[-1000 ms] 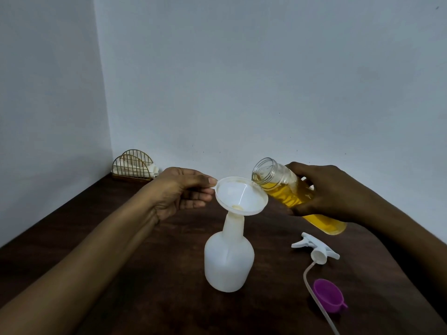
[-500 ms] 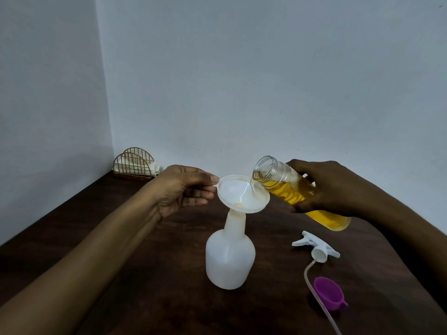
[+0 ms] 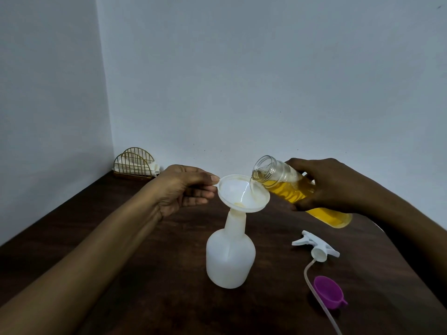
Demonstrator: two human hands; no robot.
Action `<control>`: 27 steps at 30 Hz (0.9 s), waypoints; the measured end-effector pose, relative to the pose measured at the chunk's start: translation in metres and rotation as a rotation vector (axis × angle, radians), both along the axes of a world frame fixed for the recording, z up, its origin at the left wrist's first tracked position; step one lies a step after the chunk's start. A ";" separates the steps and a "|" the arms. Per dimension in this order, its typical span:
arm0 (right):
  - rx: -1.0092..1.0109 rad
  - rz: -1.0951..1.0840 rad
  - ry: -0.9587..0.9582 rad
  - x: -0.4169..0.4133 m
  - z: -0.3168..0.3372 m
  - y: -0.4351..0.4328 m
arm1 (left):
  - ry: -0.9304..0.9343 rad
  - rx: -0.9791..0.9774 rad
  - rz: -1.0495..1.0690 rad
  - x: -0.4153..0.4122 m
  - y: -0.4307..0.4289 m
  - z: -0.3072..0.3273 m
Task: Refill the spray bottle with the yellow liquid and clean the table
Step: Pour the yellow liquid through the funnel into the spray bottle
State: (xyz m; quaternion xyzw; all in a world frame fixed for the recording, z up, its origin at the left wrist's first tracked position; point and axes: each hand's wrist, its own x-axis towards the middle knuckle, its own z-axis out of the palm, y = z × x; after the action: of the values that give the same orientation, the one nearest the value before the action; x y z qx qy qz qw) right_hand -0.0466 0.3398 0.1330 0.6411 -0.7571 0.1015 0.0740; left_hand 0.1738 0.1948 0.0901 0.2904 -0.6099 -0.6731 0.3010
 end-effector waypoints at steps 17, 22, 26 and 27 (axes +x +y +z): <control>0.035 0.004 0.030 0.000 0.005 0.002 | -0.003 0.002 0.000 0.000 0.000 0.000; 0.047 0.001 0.038 0.002 0.007 0.003 | -0.004 0.000 0.000 0.001 0.001 0.001; 0.045 0.001 0.040 0.002 0.007 0.003 | 0.000 0.002 -0.001 0.001 0.000 0.000; 0.046 0.001 0.042 0.002 0.007 0.002 | 0.000 0.002 -0.001 0.001 0.000 0.000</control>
State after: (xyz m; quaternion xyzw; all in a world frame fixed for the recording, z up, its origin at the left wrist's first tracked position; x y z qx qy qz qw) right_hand -0.0449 0.3422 0.1401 0.6450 -0.7572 0.0704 0.0750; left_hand 0.1752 0.1952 0.0900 0.2903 -0.6095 -0.6739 0.3002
